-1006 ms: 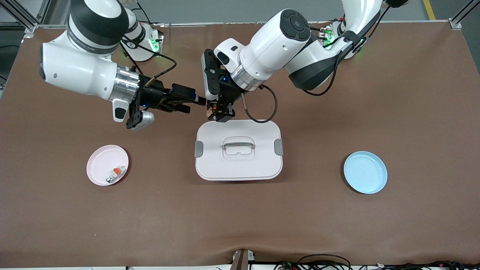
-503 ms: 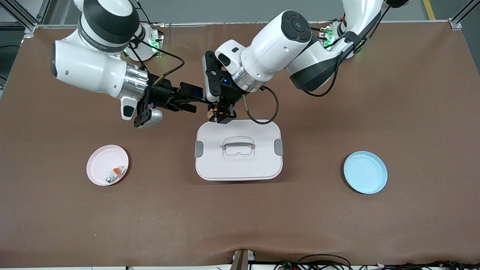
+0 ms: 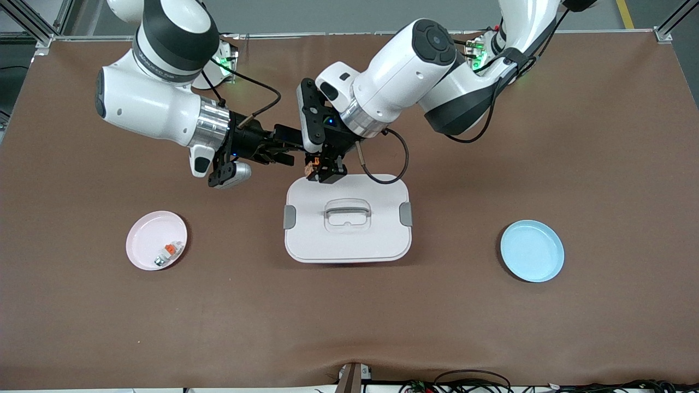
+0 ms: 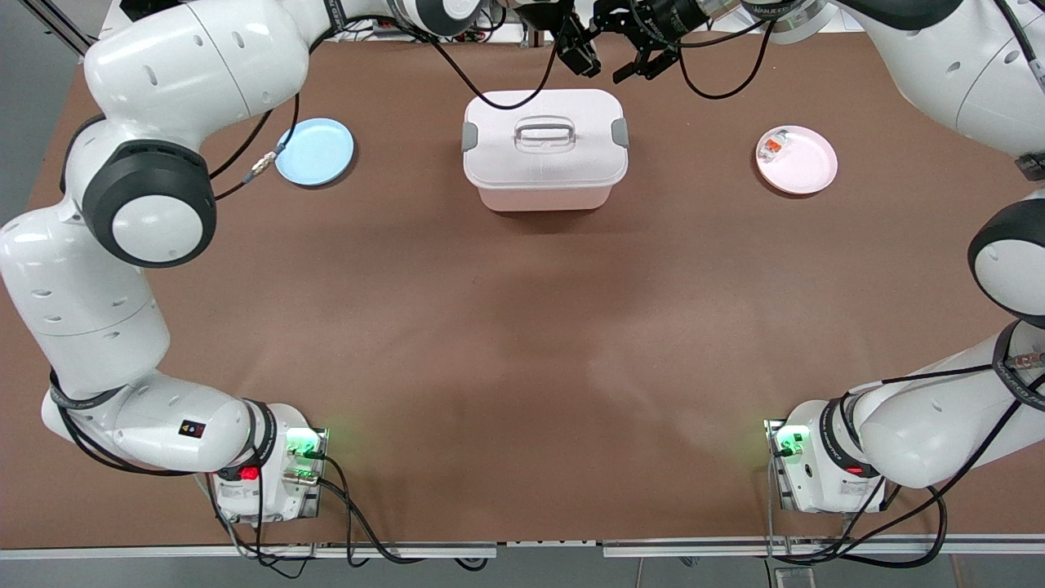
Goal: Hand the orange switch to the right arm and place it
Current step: 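Close the right gripper on the switch held by the left gripper, then open the left gripper and withdraw it from the switch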
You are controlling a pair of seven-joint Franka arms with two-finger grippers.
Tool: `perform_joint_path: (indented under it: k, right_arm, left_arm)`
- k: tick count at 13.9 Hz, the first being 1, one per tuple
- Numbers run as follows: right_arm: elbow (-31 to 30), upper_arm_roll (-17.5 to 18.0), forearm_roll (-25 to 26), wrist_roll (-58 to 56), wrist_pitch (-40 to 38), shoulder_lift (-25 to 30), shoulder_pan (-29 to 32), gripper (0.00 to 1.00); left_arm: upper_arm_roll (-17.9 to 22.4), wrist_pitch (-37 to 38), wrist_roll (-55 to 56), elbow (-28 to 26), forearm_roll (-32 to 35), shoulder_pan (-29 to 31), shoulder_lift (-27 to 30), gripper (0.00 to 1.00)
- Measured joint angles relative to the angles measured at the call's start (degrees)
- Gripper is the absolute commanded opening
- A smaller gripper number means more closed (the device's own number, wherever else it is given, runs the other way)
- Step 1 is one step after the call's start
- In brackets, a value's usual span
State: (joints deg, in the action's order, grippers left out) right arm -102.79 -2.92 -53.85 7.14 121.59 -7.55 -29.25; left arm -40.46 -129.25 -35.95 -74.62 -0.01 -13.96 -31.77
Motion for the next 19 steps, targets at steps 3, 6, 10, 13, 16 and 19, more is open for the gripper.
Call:
perform_joint_path:
  k: [3, 6, 10, 13, 16, 19]
  right_arm:
    - [0.0, 0.0, 0.0, 0.0, 0.6, 0.0, -0.3, 1.00]
    - [0.0, 0.0, 0.0, 0.0, 1.7, -0.4, -1.3, 0.93]
    - [0.0, 0.0, 0.0, 0.0, 2.0, -0.7, -1.7, 0.51]
    - [-0.1, -0.1, 0.2, -0.2, 2.1, -0.7, -1.7, 0.00]
    - [-0.2, -0.3, 0.1, -1.3, 1.9, -0.7, -1.7, 0.00]
    - [-0.2, -0.3, 0.1, -1.3, 1.8, -0.7, -1.7, 0.00]
  left_arm:
    - [0.0, 0.0, 0.0, 0.0, 0.0, 0.0, 0.0, 0.00]
    - [0.0, 0.0, 0.0, 0.0, 0.0, 0.0, -0.1, 0.00]
    - [0.0, 0.0, 0.0, 0.0, 0.6, -0.6, -0.6, 0.00]
    - [0.2, 0.0, 0.0, 0.0, 1.0, -0.9, -1.0, 0.00]
    - [0.2, 0.0, 0.0, 0.1, 1.2, -1.0, -1.0, 0.00]
    - [0.3, 0.0, 0.0, 0.1, 1.2, -1.1, -1.0, 0.00]
